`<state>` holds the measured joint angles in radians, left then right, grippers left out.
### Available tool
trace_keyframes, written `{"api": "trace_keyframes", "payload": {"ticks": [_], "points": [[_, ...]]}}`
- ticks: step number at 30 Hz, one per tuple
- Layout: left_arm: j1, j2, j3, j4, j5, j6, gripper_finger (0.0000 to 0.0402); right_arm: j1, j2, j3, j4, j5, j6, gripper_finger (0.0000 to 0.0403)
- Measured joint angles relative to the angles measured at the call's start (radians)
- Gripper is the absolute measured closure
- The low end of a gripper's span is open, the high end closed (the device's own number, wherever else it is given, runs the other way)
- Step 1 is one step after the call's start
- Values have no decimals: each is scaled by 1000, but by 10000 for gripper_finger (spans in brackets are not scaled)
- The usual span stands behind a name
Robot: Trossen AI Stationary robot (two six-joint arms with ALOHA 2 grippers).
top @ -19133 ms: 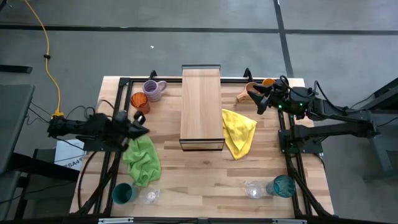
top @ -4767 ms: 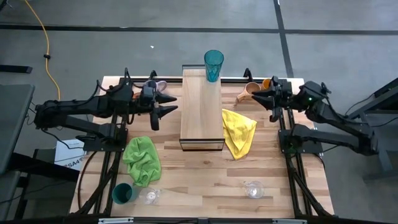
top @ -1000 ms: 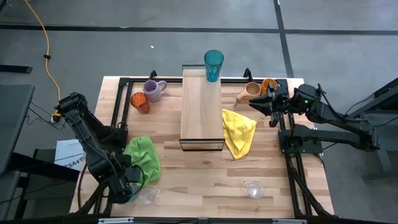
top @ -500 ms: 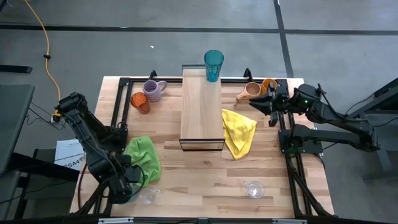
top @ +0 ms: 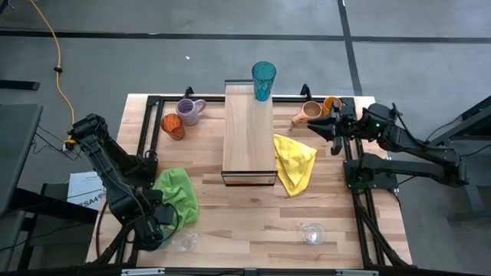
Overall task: Stack small to large cups/mugs on shelf
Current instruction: Put the blue plastic cup on the shelf
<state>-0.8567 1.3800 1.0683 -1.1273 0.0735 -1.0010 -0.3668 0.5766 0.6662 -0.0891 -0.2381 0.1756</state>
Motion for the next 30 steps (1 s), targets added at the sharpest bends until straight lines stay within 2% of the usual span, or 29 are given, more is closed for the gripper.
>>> {"api": "trace_keyframes", "payload": {"ticks": [23, 30], "points": [[-1, 0, 0, 2, -7, -29, 167, 0, 0, 0, 0, 4, 7, 334], [-1, 0, -51, 26, 19, -57, 167, 0, 0, 0, 0, 4, 7, 334]]}}
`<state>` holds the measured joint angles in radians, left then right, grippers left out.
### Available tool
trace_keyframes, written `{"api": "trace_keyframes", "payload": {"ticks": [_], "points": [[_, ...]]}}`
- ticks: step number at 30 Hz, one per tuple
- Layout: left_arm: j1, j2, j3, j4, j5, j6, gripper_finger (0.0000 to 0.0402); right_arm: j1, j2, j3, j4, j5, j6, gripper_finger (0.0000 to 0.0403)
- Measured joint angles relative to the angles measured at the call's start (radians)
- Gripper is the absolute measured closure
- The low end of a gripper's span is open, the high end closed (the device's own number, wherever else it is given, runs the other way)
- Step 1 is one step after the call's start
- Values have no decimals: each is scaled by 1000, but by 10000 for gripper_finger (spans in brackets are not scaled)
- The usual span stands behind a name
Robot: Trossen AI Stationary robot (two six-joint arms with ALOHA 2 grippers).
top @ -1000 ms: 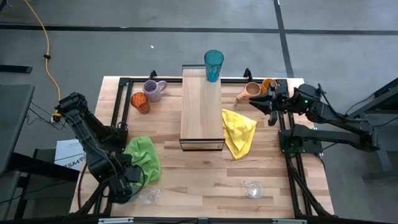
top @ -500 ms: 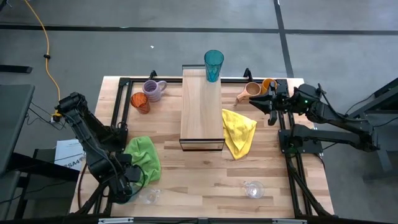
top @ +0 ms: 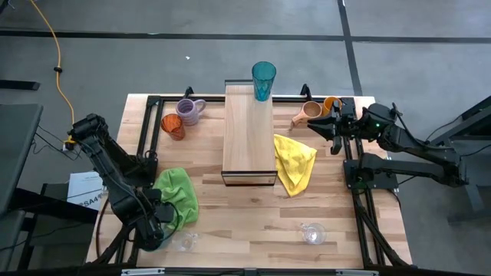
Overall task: Stack small to large cups/mugs on shelf
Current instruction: Put the blue plastic cup on the shelf
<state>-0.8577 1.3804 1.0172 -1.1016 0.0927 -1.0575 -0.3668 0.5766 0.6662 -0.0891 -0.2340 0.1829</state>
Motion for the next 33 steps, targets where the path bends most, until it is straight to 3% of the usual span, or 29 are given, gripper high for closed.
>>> {"api": "trace_keyframes", "payload": {"ticks": [7, 11, 15, 22, 33], "points": [[-1, 0, -13, 31, 11, -5, 168, 0, 0, 0, 0, 0, 0, 334], [-1, 0, -13, 30, 12, -5, 190, 0, 0, 0, 0, 0, 0, 334], [0, 0, -13, 29, 12, -5, 248, 0, 0, 0, 0, 0, 0, 334], [0, 0, -9, 20, 11, -6, 390, 0, 0, 0, 0, 0, 0, 334], [0, -9, 32, -87, -3, 6, 398, 0, 0, 0, 0, 0, 0, 334]]}}
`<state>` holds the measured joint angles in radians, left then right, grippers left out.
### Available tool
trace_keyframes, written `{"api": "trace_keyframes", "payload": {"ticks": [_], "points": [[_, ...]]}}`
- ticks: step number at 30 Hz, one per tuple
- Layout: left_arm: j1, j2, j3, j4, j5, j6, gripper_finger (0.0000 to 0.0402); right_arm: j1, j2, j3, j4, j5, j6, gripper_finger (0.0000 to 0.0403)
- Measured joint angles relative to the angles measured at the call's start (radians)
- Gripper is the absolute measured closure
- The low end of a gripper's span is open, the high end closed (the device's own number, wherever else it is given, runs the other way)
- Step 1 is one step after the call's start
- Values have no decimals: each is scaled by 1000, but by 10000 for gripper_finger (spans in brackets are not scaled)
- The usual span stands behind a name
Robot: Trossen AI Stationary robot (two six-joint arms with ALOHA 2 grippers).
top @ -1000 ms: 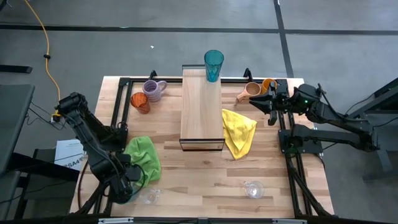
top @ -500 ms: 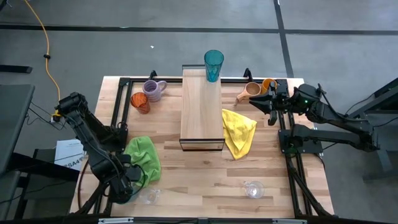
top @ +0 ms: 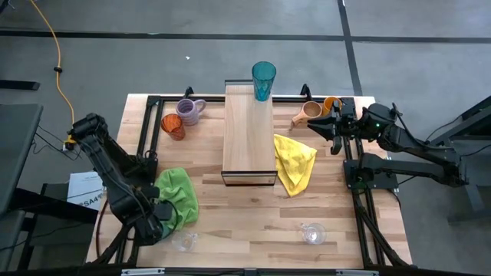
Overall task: Stack small to large cups/mugs on shelf
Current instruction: Put the blue plastic cup on the shelf
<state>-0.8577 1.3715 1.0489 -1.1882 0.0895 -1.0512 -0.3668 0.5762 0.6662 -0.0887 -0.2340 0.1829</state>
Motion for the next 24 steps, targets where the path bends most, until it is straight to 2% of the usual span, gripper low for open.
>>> {"api": "trace_keyframes", "payload": {"ticks": [9, 12, 19, 24], "points": [[0, -88, 55, -86, 3, -33, 400, 0, 0, 0, 0, 0, 0, 334], [0, -135, 95, -102, -26, -64, 400, 0, 0, 0, 0, 0, 0, 334], [11, -211, 229, -213, -207, -160, 401, 0, 0, 0, 0, 0, 0, 334], [106, -234, 329, -233, -340, -120, 401, 0, 0, 0, 0, 0, 0, 334]]}}
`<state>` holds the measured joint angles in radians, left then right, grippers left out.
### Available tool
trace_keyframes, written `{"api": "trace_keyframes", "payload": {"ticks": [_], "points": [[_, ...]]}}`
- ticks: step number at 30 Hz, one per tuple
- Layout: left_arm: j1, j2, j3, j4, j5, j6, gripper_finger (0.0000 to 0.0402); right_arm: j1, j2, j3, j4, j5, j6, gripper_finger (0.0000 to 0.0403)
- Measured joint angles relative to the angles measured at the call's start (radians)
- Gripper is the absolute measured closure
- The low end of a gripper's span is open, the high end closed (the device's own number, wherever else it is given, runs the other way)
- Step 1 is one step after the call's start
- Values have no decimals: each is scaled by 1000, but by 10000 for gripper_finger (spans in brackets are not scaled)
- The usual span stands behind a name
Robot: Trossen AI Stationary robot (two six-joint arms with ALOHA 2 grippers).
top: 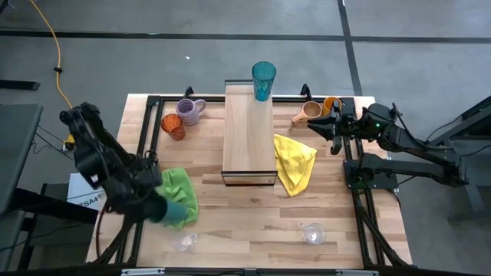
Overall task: Stack small to large cups/mugs on shelf
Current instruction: Put the blue plastic cup on the shelf
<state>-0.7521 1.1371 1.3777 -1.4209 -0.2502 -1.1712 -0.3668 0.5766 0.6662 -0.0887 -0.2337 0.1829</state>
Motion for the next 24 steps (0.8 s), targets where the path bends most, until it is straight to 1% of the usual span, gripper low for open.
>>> {"api": "trace_keyframes", "payload": {"ticks": [2, 6, 9, 13, 15, 20, 22, 24], "points": [[58, -13, 13, 69, -44, 71, 401, 0, 0, 0, 0, 0, 0, 334], [190, -34, -37, 282, -52, 235, 401, 0, 0, 0, 0, 0, 0, 334], [274, -54, -121, 516, -52, 354, 401, 0, 0, 0, 0, 0, 0, 334], [372, -86, -256, 940, -48, 494, 401, 0, 0, 0, 0, 0, 0, 334], [425, -94, -320, 1122, -33, 562, 402, 0, 0, 0, 0, 0, 0, 334], [584, -93, -456, 1440, 0, 678, 401, 4, 0, 0, 13, 0, 2, 334], [652, -93, -493, 1533, 29, 715, 401, 12, 0, 0, 39, -3, 2, 334], [722, -92, -511, 1585, 78, 750, 401, 23, 1, 0, 88, -12, 1, 334]]}}
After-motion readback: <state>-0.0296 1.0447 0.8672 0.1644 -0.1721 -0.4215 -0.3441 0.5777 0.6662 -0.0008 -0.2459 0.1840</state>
